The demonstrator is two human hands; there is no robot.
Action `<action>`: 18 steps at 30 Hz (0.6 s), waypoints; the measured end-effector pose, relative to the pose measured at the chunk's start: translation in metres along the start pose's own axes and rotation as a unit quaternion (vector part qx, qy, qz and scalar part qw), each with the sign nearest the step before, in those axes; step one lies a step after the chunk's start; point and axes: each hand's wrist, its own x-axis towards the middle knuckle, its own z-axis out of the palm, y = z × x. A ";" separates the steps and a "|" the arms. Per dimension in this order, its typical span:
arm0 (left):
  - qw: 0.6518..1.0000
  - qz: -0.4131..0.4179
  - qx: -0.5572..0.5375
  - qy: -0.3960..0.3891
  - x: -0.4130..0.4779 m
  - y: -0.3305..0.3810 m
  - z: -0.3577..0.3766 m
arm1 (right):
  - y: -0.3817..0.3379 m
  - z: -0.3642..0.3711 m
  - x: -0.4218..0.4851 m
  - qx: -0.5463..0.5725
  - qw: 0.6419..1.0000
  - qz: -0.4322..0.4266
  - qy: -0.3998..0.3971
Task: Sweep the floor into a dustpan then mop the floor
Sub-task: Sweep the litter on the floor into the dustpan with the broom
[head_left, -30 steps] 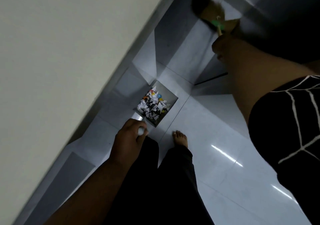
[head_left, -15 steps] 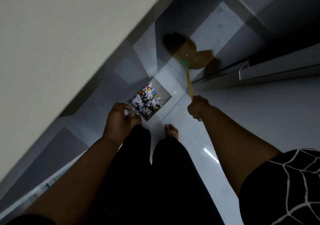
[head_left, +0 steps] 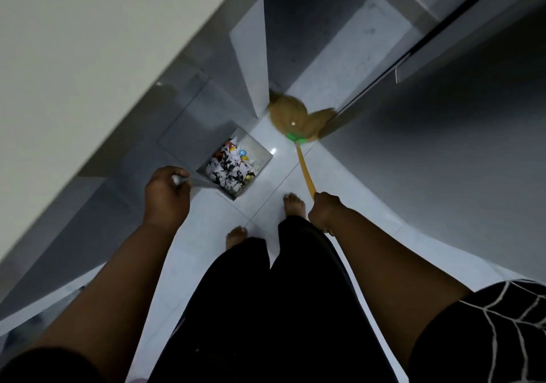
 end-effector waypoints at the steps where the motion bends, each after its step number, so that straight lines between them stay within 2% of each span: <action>1: 1.000 0.004 0.002 -0.002 -0.001 -0.008 -0.004 | -0.001 0.009 -0.004 0.000 1.000 0.005 -0.006; 5: 1.000 0.015 0.002 -0.006 -0.007 -0.044 -0.025 | 0.000 0.055 -0.025 -0.054 0.998 0.025 -0.019; 8: 1.000 0.013 -0.002 -0.020 -0.012 -0.071 -0.042 | 0.004 0.084 -0.045 -0.040 0.998 0.040 -0.019; 11: 0.999 0.017 -0.002 -0.034 -0.017 -0.092 -0.056 | 0.012 0.104 -0.072 0.001 0.999 0.044 -0.009; 18: 0.996 0.053 0.033 -0.058 -0.014 -0.099 -0.059 | 0.055 0.144 -0.140 0.150 0.981 0.085 0.085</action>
